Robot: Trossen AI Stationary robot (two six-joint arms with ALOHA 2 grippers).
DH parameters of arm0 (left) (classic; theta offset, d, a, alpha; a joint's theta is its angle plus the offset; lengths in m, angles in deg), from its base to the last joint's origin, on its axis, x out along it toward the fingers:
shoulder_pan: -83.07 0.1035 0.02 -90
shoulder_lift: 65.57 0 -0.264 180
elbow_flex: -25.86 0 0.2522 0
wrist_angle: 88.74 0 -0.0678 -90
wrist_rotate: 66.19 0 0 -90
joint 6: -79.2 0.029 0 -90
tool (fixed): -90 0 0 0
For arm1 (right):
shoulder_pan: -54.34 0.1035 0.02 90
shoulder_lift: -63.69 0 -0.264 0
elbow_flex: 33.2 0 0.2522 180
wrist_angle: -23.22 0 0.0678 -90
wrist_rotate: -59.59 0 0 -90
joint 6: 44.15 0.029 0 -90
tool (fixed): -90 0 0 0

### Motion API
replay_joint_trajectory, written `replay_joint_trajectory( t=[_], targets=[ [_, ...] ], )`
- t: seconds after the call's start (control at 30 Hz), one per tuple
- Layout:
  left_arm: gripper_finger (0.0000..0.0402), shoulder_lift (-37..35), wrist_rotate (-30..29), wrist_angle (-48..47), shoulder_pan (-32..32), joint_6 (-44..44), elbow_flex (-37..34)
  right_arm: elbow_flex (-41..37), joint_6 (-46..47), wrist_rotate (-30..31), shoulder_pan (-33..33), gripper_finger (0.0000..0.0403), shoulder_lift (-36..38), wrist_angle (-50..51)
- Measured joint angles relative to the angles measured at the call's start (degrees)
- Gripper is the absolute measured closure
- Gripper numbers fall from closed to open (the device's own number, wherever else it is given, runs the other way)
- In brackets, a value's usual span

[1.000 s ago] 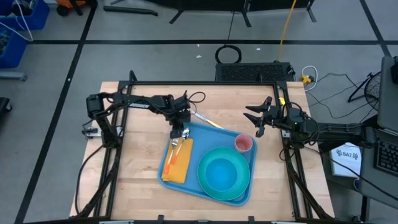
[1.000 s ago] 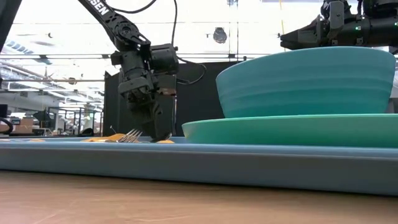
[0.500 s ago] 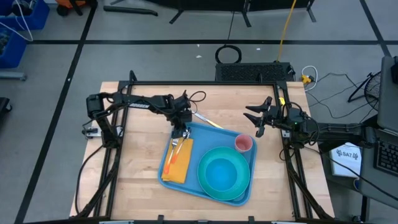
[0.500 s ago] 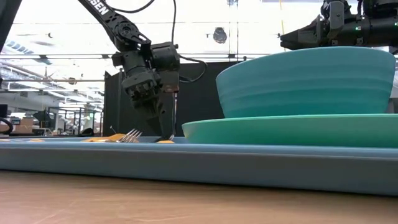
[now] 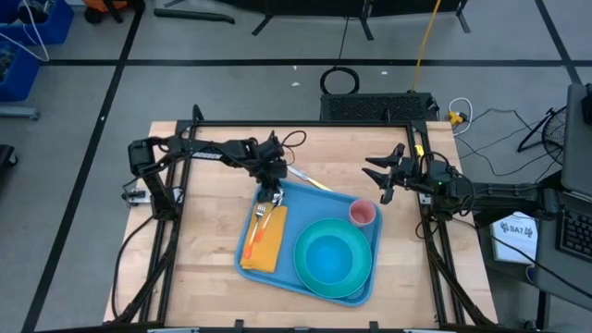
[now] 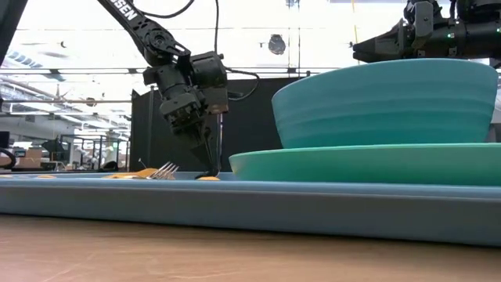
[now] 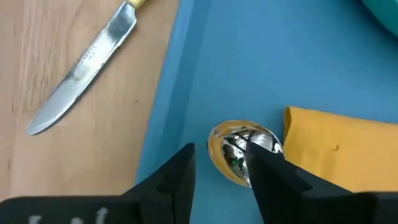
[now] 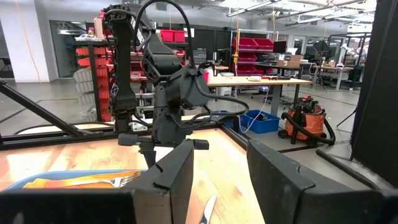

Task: Set up tray
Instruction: Put the orange spoon on top of the yellow table napkin

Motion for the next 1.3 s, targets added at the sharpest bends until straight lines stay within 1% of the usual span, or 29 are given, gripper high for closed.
replay_joint_trajectory(
  t=[0.17,0.33,0.47,0.73,0.87,1.07,1.3],
  targets=[
    [0.0256,0.2,2.8,-0.3,0.4,-0.5,0.0,0.0,0.0,0.0,0.0,0.0261,0.0,0.0],
    [0.0256,2.9,5.1,-0.6,-0.2,-0.9,0.0,0.0,0.0,0.0,0.0,0.0261,0.0,0.0],
    [0.0256,4.5,4.6,0.1,-0.6,-1.6,0.0,0.0,0.0,0.0,0.0,0.0261,0.0,0.0],
    [0.0256,4.2,4.8,1.4,-0.6,-2.4,0.0,0.0,0.0,0.0,0.0,0.0261,0.0,0.0],
    [0.0256,4.3,4.8,0.8,-0.9,-5.0,0.0,0.0,0.0,0.0,0.0,0.0261,0.0,0.0],
    [0.0256,4.3,4.9,-0.8,-2.5,-6.9,0.0,0.0,0.0,0.0,0.0,0.0261,0.0,0.0],
    [0.0256,4.3,4.8,-1.4,-6.0,-8.5,0.0,0.0,0.0,0.0,0.0,0.0261,0.0,0.0]
  ],
)
